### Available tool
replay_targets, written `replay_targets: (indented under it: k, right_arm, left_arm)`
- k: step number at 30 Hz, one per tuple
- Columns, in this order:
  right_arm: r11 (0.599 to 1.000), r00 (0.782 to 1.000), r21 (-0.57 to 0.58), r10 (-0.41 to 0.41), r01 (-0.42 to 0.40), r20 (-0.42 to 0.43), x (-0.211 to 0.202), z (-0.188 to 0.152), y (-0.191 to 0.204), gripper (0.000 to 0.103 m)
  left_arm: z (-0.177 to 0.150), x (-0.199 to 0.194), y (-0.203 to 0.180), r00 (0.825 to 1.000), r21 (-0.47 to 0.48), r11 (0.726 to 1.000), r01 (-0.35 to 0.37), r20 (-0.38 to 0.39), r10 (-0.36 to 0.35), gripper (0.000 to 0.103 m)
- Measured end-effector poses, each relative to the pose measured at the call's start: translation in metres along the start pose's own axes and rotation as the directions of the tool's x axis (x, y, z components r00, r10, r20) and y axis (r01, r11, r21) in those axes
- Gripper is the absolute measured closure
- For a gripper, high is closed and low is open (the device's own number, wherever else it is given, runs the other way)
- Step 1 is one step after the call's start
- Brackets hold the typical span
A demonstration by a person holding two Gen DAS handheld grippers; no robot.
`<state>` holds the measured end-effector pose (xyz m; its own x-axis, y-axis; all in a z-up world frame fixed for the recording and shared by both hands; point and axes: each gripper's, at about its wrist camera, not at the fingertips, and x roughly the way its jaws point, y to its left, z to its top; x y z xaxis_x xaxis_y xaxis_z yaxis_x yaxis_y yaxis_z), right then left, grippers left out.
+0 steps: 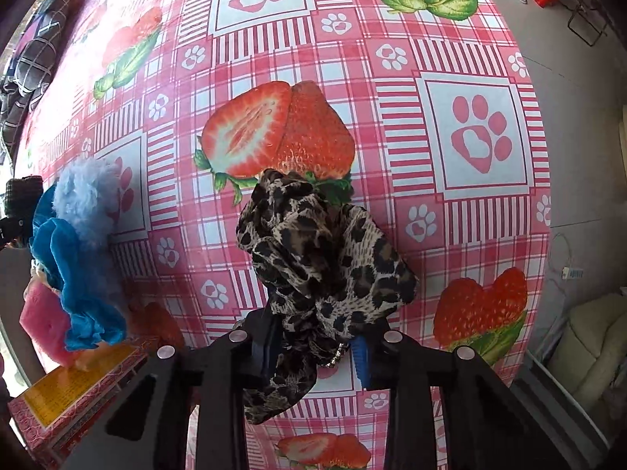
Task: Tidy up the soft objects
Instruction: 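Grasp the striped knit hat with the left tool while the right tool grasps the leopard scrunchie, then carry the knit hat and leopard scrunchie with both tools over the white box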
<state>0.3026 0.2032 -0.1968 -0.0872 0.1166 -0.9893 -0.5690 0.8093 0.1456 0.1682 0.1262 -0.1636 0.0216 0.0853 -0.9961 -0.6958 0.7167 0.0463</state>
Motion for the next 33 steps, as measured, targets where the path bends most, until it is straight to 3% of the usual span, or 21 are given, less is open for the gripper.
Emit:
replay_targets:
  k: [5,14,25,33]
  right_arm:
    - [1.000,1.000,0.009,0.021,-0.022,0.022,-0.019,-0.008,0.001,0.071]
    - [0.997,0.997,0.053,0.046,-0.050,0.063,-0.053,-0.014,-0.003,0.071]
    - [0.993,0.993,0.085,0.070,-0.078,0.095,-0.074,-0.029,-0.009,0.071]
    - [0.989,0.984,0.073,0.115,-0.126,0.138,-0.099,-0.038,0.003,0.071]
  left_arm:
    - [-0.002,-0.037,0.000,0.997,0.003,1.000,-0.004,0.079,0.004,0.054]
    - [-0.023,-0.088,0.002,0.990,0.009,1.000,0.014,0.140,-0.015,0.054]
    - [-0.054,-0.118,0.014,0.984,0.001,0.998,0.059,0.167,-0.058,0.054]
    - [-0.093,-0.134,0.013,0.981,0.041,0.995,0.093,0.165,-0.099,0.054]
